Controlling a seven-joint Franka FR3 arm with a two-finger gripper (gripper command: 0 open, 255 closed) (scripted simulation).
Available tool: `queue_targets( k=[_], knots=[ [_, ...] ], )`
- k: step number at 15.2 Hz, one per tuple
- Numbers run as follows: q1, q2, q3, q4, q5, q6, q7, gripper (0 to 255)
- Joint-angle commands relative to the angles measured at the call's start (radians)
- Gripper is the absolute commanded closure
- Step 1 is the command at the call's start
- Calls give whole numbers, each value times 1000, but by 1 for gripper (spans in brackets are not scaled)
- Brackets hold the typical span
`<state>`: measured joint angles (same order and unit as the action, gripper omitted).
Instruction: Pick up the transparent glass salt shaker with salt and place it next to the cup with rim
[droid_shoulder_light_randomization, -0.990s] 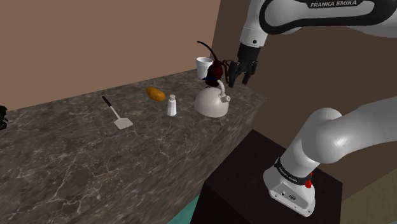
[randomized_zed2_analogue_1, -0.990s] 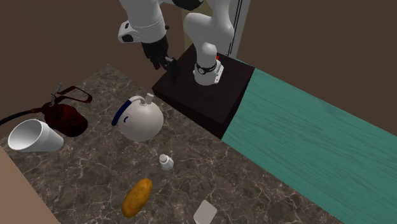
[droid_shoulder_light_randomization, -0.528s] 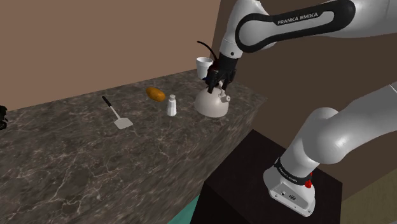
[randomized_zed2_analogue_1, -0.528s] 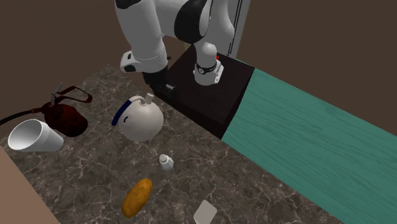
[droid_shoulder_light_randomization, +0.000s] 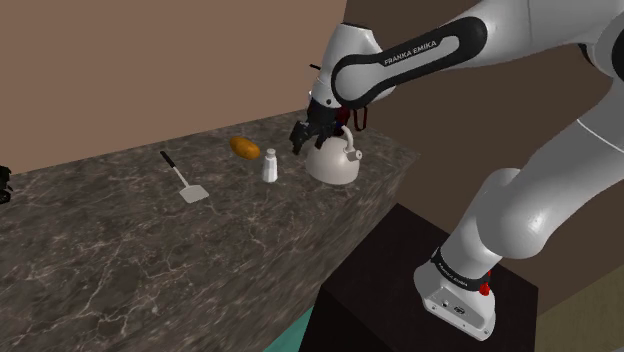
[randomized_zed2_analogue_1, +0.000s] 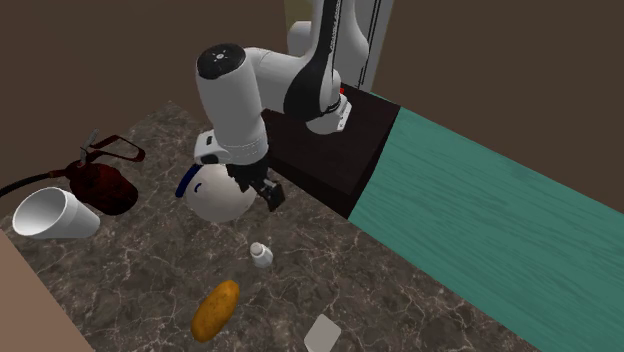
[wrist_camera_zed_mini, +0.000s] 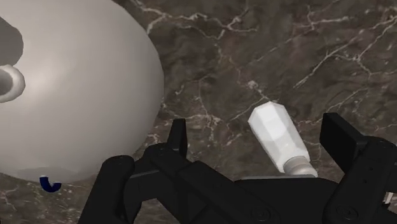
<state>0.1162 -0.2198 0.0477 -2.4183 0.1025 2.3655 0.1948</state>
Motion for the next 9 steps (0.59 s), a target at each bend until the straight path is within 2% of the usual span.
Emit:
queue_targets(
  k=[1, 6, 9],
  knots=[
    [11, 66, 14, 32, 0, 65, 9, 0],
    [30, 237, 40, 135, -21, 201, 28, 0],
    [32, 264, 40, 138, -23, 227, 30, 0]
  ],
)
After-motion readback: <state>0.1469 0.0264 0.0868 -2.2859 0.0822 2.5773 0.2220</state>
